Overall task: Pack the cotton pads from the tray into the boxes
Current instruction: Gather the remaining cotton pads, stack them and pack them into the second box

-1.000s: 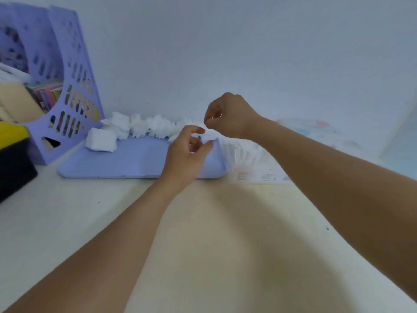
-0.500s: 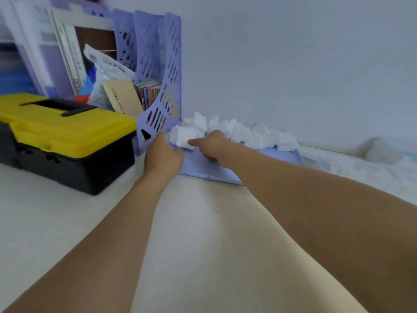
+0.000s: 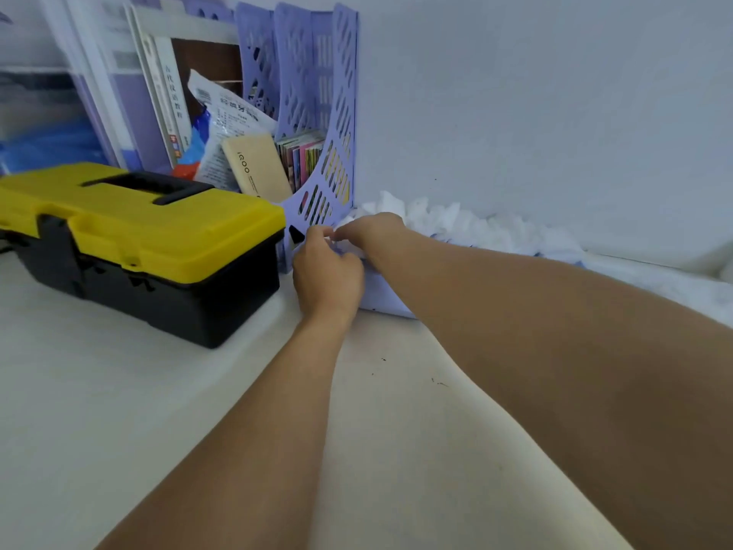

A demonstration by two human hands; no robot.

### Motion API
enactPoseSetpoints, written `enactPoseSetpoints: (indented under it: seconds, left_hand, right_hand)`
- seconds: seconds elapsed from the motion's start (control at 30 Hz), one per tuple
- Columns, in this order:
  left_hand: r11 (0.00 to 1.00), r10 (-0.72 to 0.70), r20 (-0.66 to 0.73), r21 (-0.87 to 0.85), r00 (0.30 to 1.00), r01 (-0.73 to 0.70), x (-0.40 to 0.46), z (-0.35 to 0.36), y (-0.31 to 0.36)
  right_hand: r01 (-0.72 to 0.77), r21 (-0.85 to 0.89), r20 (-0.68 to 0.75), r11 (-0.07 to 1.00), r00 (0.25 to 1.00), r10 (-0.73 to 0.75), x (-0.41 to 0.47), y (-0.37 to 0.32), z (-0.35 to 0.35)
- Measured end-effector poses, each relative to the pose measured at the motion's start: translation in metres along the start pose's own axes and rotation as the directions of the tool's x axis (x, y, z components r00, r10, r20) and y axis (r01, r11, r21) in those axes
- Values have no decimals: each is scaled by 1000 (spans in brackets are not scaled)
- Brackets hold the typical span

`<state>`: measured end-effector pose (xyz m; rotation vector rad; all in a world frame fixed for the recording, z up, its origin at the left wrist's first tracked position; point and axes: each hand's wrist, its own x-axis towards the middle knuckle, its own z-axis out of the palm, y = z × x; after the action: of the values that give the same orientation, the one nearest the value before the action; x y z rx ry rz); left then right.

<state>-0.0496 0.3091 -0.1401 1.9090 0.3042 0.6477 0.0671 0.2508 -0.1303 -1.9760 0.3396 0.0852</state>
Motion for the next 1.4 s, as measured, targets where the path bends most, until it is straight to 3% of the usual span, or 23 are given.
enactPoseSetpoints:
  seconds: [0.1, 0.2, 0.23, 0.33, 0.47, 0.57, 0.67, 0.7, 0.77, 0.83, 0.87, 0.93, 1.03, 1.13, 1.23, 1.33, 1.4]
  left_hand:
    - [988, -101, -70, -126, 992, 92, 6, -2, 1]
    - [955, -195, -111, -249, 975, 163, 14, -4, -1]
    - [952, -199, -111, -259, 974, 165, 15, -4, -2]
    - [961, -147, -86, -249, 985, 122, 15, 0, -5]
    - [955, 62, -124, -280, 990, -95, 10, 6, -4]
    - [833, 147, -12, -537, 989, -130, -4, 3, 11]
    - [758, 184, 266, -651, 946, 36, -30, -2, 31]
    - [753, 187, 414, -643, 891, 142, -48, 0, 44]
    - [758, 173, 676, -556, 716, 341, -83, 8, 67]
    - [777, 217, 803, -487, 556, 400, -111, 20, 82]
    - [789, 250, 824, -477, 508, 386, -124, 27, 90]
    - [783, 262, 826, -484, 499, 390, -150, 44, 109]
    - [746, 210, 783, -516, 586, 422, -180, 70, 128]
    - [742, 171, 745, -528, 644, 414, -193, 84, 132]
    - [740, 112, 781, -478, 614, 473, -185, 85, 128]
    - [776, 110, 834, -411, 540, 477, -173, 80, 124]
    - [815, 120, 855, -375, 505, 441, -170, 79, 122]
  right_hand:
    - [59, -105, -41, 993, 997, -64, -3, 1, 0]
    - [86, -70, -25, 994, 996, -88, -16, -6, 0]
    - [62, 36, -34, 997, 998, -61, -22, -8, -6]
    - [78, 27, 66, 997, 995, -80, -33, -4, -13]
    - [217, 280, 24, 935, 972, -233, -72, 6, -46]
    - [398, 250, 11, 883, 910, -414, -116, 31, -91]
    - [516, 180, 18, 837, 849, -528, -155, 63, -142]
    - [542, 143, -33, 828, 839, -543, -169, 74, -165]
    - [559, 64, -163, 827, 823, -544, -186, 94, -203]
    - [543, 13, -224, 839, 820, -527, -197, 105, -226]
    - [537, 0, -239, 844, 819, -522, -202, 110, -236]
    - [529, -25, -291, 848, 808, -513, -211, 119, -254]
    - [540, -47, -354, 840, 778, -520, -218, 134, -270]
    - [546, -93, -293, 833, 784, -547, -217, 147, -276]
    - [547, -172, -183, 819, 799, -572, -215, 157, -292]
    - [628, -467, -16, 622, 697, -717, -216, 159, -312]
    - [662, -546, 86, 514, 654, -751, -213, 158, -315]
